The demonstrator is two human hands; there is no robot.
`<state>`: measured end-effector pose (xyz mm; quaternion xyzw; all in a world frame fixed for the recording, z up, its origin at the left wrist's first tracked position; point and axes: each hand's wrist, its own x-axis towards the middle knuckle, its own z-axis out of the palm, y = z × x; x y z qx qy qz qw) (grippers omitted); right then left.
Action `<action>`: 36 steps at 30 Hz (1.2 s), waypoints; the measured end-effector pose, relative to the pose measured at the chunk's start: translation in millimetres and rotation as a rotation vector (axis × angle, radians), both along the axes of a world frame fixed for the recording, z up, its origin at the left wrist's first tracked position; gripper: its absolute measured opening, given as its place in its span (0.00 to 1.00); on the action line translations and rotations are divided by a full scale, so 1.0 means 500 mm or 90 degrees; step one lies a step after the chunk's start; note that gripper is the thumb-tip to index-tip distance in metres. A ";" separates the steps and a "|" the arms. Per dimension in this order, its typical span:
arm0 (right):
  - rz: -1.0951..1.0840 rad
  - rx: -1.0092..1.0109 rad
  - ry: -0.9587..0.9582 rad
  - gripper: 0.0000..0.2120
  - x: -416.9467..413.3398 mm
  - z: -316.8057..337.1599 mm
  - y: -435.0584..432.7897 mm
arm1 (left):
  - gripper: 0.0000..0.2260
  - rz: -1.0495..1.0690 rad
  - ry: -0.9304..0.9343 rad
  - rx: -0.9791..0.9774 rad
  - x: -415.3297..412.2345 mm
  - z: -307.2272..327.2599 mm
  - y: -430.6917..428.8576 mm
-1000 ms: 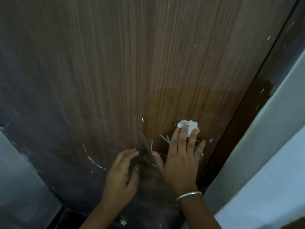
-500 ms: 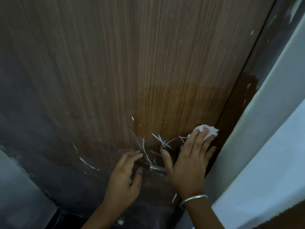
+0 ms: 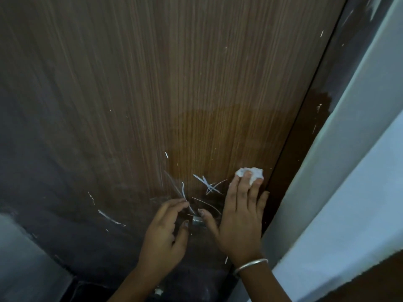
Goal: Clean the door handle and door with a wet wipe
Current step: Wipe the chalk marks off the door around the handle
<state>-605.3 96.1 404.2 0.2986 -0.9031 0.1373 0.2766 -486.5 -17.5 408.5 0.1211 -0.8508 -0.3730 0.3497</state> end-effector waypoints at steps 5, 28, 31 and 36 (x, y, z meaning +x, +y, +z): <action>0.098 0.111 0.056 0.41 0.001 -0.008 0.000 | 0.21 -0.009 -0.015 0.006 -0.006 -0.004 0.002; -0.072 0.082 -0.108 0.43 0.069 0.034 -0.027 | 0.18 -0.008 -0.015 -0.025 -0.021 0.000 0.000; -0.053 0.082 -0.091 0.43 0.072 0.028 -0.030 | 0.19 -0.005 -0.019 -0.041 -0.024 0.004 0.002; 0.060 0.099 -0.051 0.35 0.087 0.017 -0.059 | 0.20 0.022 -0.016 -0.043 -0.011 0.011 -0.009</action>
